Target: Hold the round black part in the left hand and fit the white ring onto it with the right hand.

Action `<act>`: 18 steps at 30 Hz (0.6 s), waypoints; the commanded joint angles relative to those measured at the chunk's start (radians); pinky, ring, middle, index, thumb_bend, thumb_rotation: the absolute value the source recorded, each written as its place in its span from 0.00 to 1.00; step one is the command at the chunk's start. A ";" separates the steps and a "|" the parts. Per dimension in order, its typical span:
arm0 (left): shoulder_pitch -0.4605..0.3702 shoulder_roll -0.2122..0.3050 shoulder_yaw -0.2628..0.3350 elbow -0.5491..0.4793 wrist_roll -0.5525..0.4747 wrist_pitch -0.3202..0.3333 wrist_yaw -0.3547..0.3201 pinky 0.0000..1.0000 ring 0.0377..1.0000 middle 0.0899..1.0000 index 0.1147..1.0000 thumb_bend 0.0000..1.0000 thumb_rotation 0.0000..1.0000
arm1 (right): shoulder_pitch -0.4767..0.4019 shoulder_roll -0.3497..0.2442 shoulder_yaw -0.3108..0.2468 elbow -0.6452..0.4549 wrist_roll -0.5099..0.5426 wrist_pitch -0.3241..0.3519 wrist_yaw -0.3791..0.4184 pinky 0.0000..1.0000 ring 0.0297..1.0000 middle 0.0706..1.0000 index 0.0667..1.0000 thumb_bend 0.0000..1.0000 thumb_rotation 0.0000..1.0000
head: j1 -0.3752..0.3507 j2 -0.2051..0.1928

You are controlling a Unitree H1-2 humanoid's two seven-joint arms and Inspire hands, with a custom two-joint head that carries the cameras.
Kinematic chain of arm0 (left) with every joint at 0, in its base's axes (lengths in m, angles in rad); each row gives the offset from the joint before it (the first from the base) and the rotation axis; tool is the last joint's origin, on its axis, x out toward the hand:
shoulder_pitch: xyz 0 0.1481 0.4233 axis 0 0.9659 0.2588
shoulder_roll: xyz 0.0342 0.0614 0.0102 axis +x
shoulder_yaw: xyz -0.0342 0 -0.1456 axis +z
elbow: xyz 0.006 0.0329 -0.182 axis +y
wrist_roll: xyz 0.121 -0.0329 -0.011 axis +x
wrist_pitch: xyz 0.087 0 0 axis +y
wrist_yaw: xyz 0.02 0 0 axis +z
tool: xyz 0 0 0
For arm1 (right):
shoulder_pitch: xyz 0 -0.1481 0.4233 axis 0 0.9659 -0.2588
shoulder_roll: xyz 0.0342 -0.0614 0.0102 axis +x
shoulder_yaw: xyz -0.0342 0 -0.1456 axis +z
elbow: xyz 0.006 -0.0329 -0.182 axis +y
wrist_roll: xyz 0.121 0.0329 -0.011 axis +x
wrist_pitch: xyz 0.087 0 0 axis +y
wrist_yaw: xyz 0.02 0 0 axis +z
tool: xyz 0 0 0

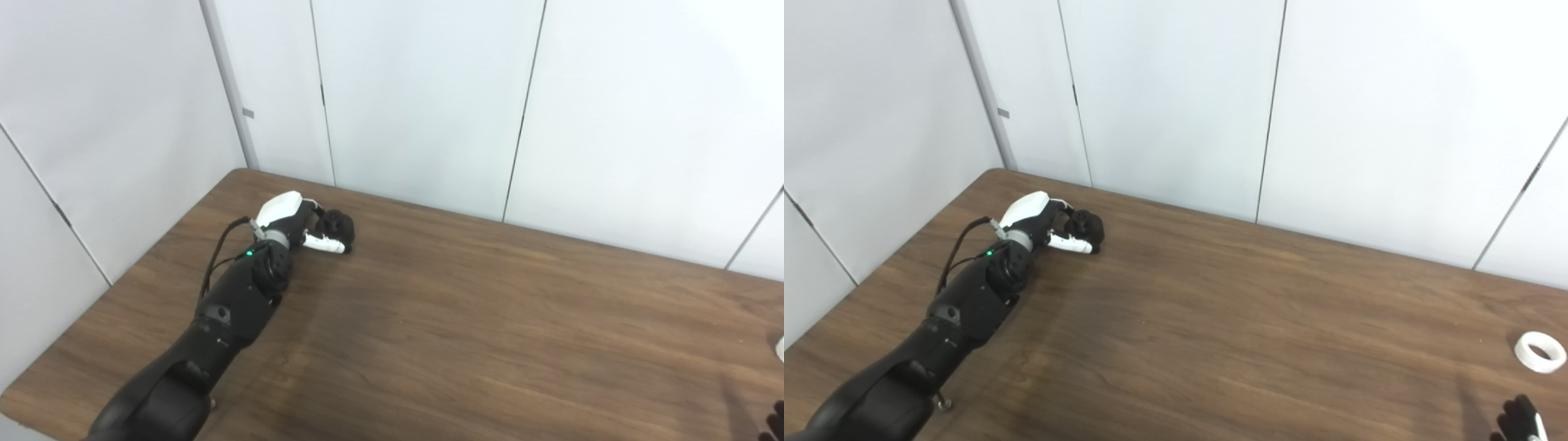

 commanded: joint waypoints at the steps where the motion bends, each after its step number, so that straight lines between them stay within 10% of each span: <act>1: -0.056 0.016 0.002 -0.017 0.004 -0.011 0.004 1.00 1.00 0.92 0.72 0.89 0.34 | 0.038 0.024 0.011 0.029 0.009 -0.014 -0.004 1.00 1.00 1.00 1.00 0.64 1.00 | 0.001 0.000; 18: -0.057 0.012 0.003 -0.018 -0.001 -0.007 0.001 1.00 1.00 0.93 0.71 0.90 0.35 | 0.041 0.028 0.011 0.019 0.005 -0.003 -0.008 1.00 1.00 1.00 1.00 0.64 1.00 | -0.002 0.003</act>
